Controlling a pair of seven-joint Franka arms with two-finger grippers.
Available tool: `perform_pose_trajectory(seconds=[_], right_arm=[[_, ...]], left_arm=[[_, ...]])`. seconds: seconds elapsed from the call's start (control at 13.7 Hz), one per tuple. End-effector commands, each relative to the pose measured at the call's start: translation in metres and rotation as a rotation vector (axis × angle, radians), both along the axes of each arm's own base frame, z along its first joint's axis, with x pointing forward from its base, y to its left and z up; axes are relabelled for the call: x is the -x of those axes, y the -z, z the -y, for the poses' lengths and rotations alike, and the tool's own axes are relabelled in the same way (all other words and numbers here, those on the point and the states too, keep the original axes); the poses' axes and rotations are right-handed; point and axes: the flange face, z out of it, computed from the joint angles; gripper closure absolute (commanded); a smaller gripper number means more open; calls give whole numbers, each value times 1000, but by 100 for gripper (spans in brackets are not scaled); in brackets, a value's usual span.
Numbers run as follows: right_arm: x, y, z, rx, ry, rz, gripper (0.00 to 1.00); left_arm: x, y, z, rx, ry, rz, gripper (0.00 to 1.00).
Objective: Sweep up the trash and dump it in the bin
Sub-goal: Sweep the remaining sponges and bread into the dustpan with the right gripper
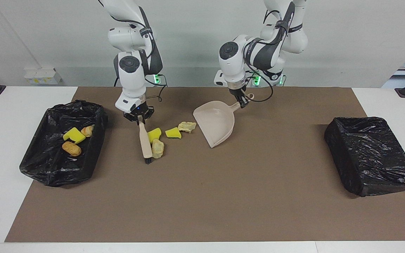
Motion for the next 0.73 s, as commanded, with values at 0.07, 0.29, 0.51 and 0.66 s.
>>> perform_pose_trajectory(seconds=[0.07, 0.29, 0.51, 0.66], right_arm=[[13, 8, -53, -55, 84, -30, 100], [31, 8, -97, -119, 69, -61, 100], [46, -1, -136, -230, 88, -102, 100], [58, -6, -157, -296, 84, -147, 100]], left_arm=[[8, -2, -7, -1, -5, -12, 100], [8, -2, -7, -1, -4, -12, 100], [4, -2, -7, 13, 11, -7, 100], [-4, -1, -12, 33, 58, -12, 100]])
